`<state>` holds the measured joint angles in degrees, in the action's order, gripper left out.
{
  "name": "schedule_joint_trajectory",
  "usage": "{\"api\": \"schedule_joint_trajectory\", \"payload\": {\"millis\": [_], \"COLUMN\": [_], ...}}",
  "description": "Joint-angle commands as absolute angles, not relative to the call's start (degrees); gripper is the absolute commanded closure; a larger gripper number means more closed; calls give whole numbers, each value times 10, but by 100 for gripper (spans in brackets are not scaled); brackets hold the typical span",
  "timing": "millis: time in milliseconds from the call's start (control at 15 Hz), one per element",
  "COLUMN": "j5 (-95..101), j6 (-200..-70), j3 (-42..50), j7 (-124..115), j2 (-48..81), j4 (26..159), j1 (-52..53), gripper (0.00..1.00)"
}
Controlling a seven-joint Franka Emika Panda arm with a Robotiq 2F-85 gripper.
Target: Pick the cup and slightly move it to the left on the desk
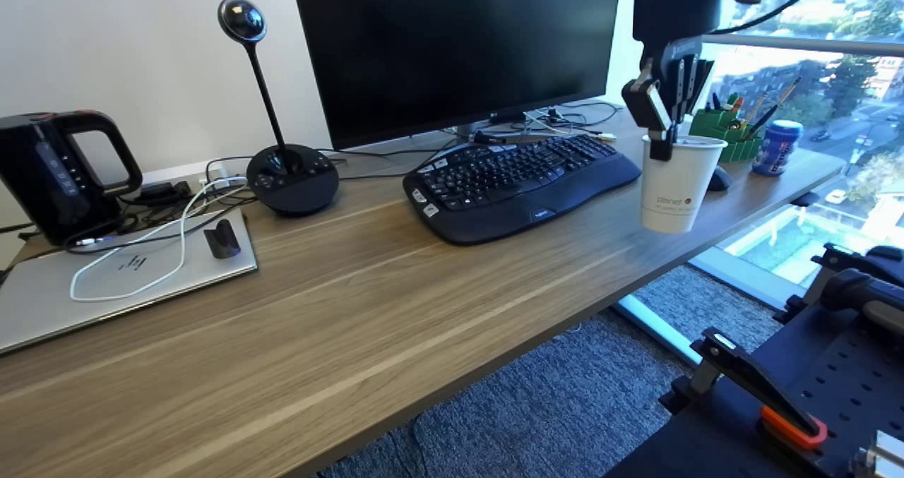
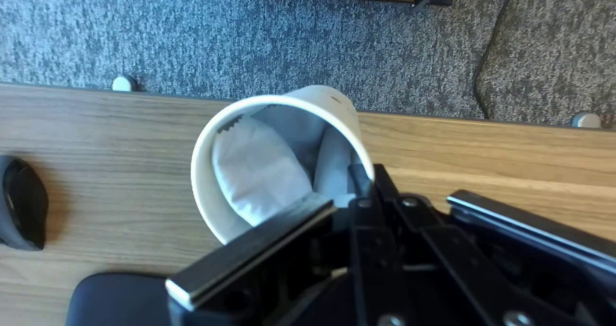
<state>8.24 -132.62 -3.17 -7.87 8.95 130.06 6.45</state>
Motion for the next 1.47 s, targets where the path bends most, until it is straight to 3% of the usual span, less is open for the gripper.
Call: {"api": "schedule_joint_trajectory", "payload": {"millis": [0, 1400], "j5": [67, 164], "j6": [-1334, -1372], "j3": [-43, -22], "j7": [-68, -275], "j2": [48, 159], "j4": [1319, 1199], "j1": [64, 88], "gripper": [99, 99]}}
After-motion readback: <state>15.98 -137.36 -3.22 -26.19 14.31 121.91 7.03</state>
